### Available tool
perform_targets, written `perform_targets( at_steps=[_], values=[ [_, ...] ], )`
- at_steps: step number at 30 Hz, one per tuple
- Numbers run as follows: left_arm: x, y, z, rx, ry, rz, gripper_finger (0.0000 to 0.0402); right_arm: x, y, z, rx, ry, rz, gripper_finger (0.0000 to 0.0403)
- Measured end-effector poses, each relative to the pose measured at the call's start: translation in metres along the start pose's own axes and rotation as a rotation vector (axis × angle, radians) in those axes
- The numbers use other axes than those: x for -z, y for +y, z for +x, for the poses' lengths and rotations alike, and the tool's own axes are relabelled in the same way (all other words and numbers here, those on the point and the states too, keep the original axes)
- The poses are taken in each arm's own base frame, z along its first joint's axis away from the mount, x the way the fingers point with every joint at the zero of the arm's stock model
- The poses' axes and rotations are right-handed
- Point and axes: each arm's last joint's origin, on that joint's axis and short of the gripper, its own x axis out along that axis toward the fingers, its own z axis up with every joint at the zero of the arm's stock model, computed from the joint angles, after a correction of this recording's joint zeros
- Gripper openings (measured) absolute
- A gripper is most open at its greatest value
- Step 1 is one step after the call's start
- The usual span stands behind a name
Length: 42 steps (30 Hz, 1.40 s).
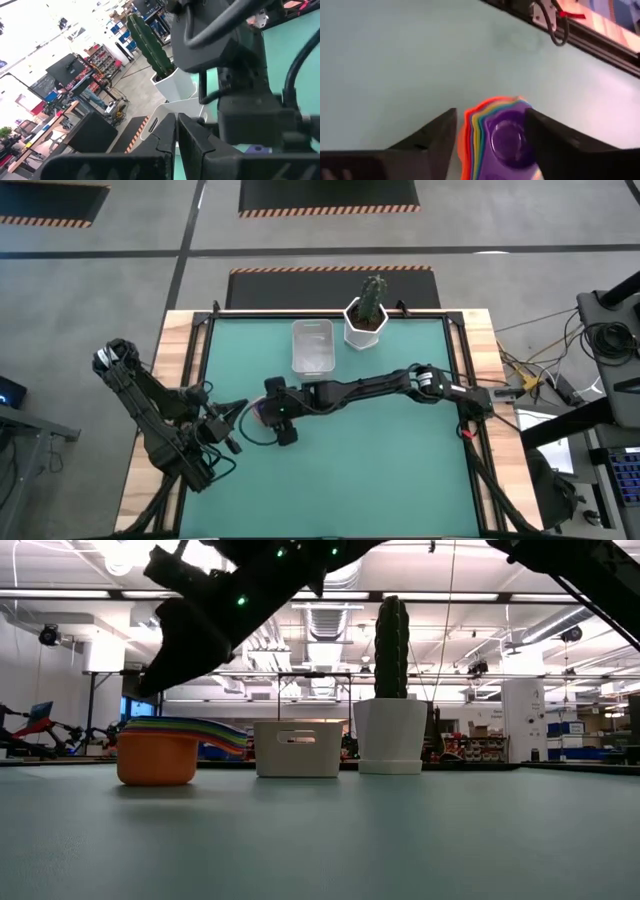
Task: Nest measuring cups in basket
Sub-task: Put the nested measuring cups into the gray bin
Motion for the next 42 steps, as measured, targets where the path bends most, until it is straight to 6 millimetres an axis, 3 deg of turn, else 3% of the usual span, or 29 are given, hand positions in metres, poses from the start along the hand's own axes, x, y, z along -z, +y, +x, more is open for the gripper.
perform_targets(
  at_steps=[6,12,24,37,42],
  values=[
    [0.000,0.000,0.000,0.000,0.000,-0.002,0.0000,0.012,0.005,0.014,-0.002,0.005,-0.019,0.0281],
    [0.000,0.000,0.000,0.000,-0.001,-0.002,0.0000,0.018,0.008,0.021,-0.004,0.011,-0.023,0.0288],
    [0.000,0.000,0.000,-0.001,-0.003,-0.003,0.0000,0.037,0.014,0.050,0.066,0.033,-0.066,0.0249],
    [0.000,0.000,0.000,-0.002,-0.008,-0.003,0.0000,0.038,0.014,0.051,0.062,0.026,-0.067,0.0135],
    [0.000,0.000,0.000,-0.003,-0.009,-0.003,0.0000,0.038,0.014,0.051,0.065,0.028,-0.065,0.0113]
  ],
)
